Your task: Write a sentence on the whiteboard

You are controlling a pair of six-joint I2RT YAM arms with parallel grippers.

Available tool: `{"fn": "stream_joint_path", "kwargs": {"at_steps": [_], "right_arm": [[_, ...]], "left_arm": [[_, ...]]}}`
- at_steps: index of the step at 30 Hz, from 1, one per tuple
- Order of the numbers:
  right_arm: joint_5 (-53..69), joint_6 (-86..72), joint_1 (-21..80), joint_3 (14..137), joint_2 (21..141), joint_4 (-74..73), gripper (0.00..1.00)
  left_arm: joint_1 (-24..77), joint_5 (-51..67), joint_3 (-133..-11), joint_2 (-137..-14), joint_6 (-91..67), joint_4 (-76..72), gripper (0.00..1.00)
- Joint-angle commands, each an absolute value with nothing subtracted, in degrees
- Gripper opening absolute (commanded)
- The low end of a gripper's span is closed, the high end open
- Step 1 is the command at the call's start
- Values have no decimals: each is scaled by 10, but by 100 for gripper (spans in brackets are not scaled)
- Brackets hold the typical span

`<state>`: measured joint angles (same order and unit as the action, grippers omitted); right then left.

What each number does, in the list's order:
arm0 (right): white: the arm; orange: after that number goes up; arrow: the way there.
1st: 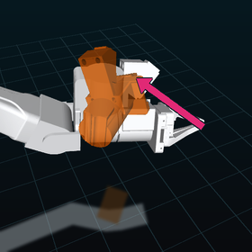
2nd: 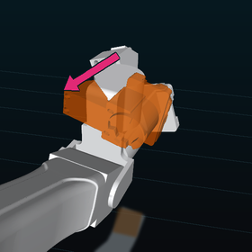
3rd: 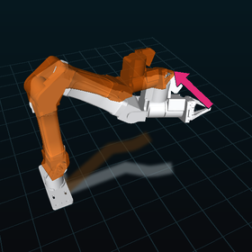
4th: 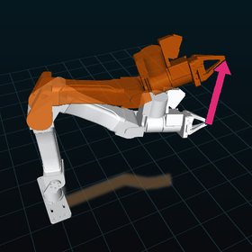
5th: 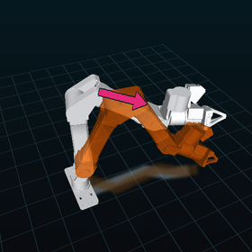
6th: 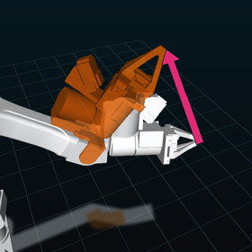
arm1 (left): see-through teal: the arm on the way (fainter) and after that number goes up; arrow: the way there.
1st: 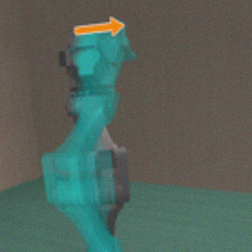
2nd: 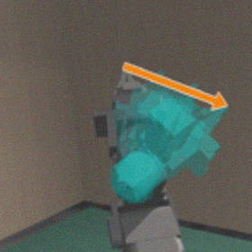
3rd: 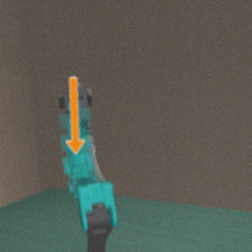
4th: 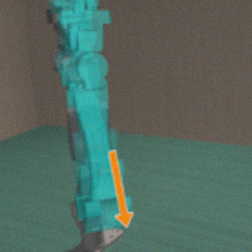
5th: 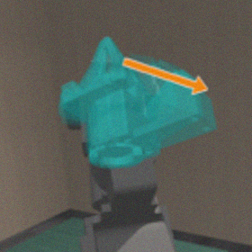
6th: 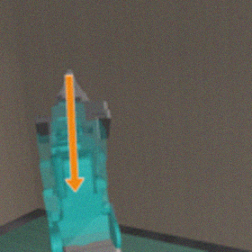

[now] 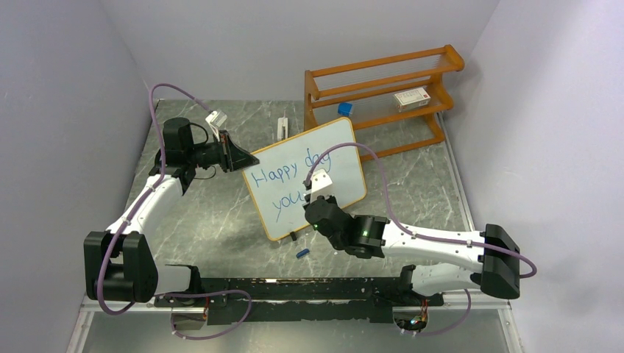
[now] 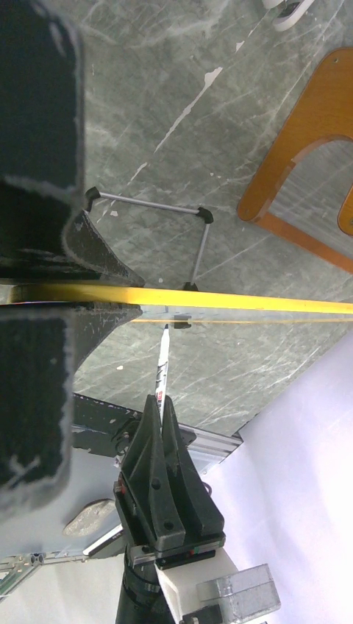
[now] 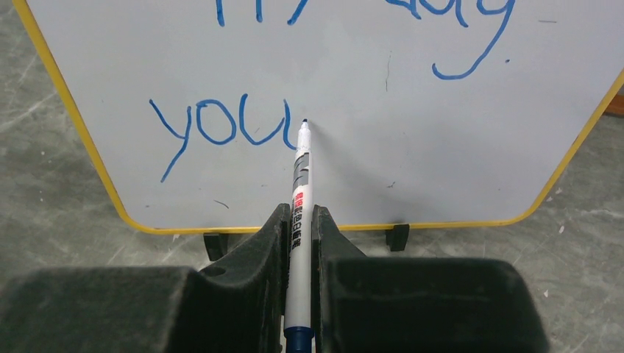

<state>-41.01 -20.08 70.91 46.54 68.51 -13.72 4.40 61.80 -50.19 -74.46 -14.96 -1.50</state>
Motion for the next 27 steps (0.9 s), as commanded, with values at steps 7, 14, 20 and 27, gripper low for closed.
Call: {"fn": "stream_joint_path", "kwargs": {"at_steps": [7,14,20,27], "right_arm": [[-413,-177,693,474,691,-76,0],[-400,-183,686,468,699,-82,0],[-398,-196,683,464,697,-104,0],[-387,-212,683,463,693,-136,0]], "left_arm": [[57,600,-494,-752,-128,6,5],[56,600,-494,-752,-127,7,5],[56,600,-494,-753,-128,5,5],[56,599,-494,-754,-129,5,5]]}}
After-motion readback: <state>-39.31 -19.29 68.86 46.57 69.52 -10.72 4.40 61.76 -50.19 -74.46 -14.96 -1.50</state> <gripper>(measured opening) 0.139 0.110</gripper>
